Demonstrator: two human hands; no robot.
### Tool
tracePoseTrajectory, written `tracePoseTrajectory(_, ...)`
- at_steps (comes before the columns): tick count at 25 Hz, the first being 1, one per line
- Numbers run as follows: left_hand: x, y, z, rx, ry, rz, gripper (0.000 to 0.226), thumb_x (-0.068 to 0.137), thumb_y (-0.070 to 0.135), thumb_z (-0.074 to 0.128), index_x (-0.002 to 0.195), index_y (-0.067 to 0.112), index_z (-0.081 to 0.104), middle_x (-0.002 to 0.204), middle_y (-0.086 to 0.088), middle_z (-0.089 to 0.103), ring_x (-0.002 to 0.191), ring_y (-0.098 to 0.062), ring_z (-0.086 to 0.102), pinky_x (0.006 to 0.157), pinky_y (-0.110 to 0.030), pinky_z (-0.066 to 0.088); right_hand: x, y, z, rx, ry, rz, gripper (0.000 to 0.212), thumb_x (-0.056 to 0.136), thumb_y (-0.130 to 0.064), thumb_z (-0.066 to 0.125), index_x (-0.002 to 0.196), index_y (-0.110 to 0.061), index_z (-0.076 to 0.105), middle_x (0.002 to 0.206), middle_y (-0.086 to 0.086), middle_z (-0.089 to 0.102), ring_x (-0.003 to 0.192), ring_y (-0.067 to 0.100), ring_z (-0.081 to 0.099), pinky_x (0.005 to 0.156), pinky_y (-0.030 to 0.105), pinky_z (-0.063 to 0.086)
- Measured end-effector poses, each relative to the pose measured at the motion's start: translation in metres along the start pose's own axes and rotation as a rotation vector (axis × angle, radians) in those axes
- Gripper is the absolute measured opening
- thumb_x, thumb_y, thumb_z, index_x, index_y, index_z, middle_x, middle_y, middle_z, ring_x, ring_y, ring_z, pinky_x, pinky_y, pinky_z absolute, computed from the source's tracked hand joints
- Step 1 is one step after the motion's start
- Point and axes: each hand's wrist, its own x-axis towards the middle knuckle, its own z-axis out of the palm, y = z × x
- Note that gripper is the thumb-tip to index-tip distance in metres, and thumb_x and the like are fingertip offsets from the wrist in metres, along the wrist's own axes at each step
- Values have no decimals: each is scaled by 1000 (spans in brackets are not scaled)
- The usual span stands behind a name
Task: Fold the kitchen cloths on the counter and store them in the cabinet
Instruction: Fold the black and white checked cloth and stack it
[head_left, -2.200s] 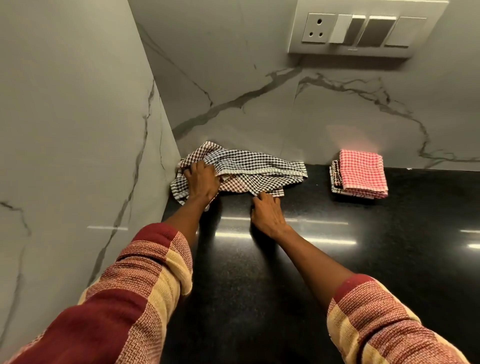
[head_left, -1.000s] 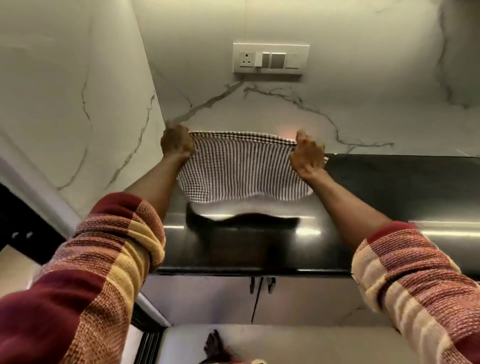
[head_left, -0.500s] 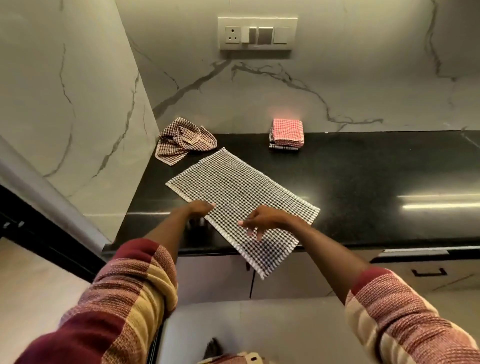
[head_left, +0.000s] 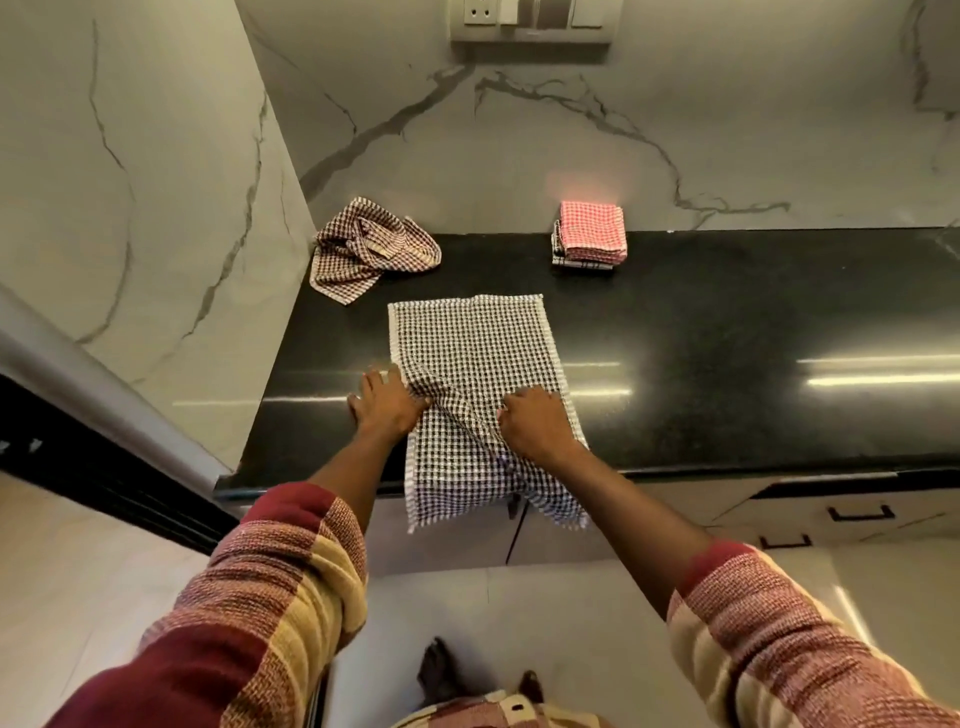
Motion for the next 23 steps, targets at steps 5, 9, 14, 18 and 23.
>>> tracePoseTrajectory(5,-3,-7,2,-76,155,-59,60,81,50,64,120,6,53,130,-19,51,125,-37,45,107,-52,34,-2,24,2,90,-5,195,22,87,-13,48,97,-5,65,108,13,66,101,32,60,83,38,48)
tracePoseTrajectory(9,-4,6,-6,-137,28,-207,37,81,35,60,101,5,65,116,-16,65,109,-34,59,99,-44,44,7,38,-9,319,99,407,21,83,-5,47,89,-5,67,98,14,69,93,33,64,74,34,48)
tracePoseTrajectory(14,2,18,-18,-216,-33,-267,42,78,28,61,112,3,64,119,-16,64,109,-33,60,94,-38,49,6,56,1,296,82,722,33,91,-20,59,120,-5,54,137,17,42,125,34,39,106,44,35)
tracePoseTrajectory(18,2,14,-10,-337,29,-277,21,80,10,64,97,-3,66,101,-16,68,93,-31,65,73,-36,51,11,56,4,414,111,772,23,91,-13,55,110,-4,61,133,18,46,122,34,42,104,43,38)
tracePoseTrajectory(23,0,3,-13,-663,123,-235,16,77,-1,68,82,9,57,85,-9,60,80,-22,55,69,-32,44,10,60,-8,898,278,750,8,86,-4,52,90,-11,51,93,10,59,84,25,54,69,33,43)
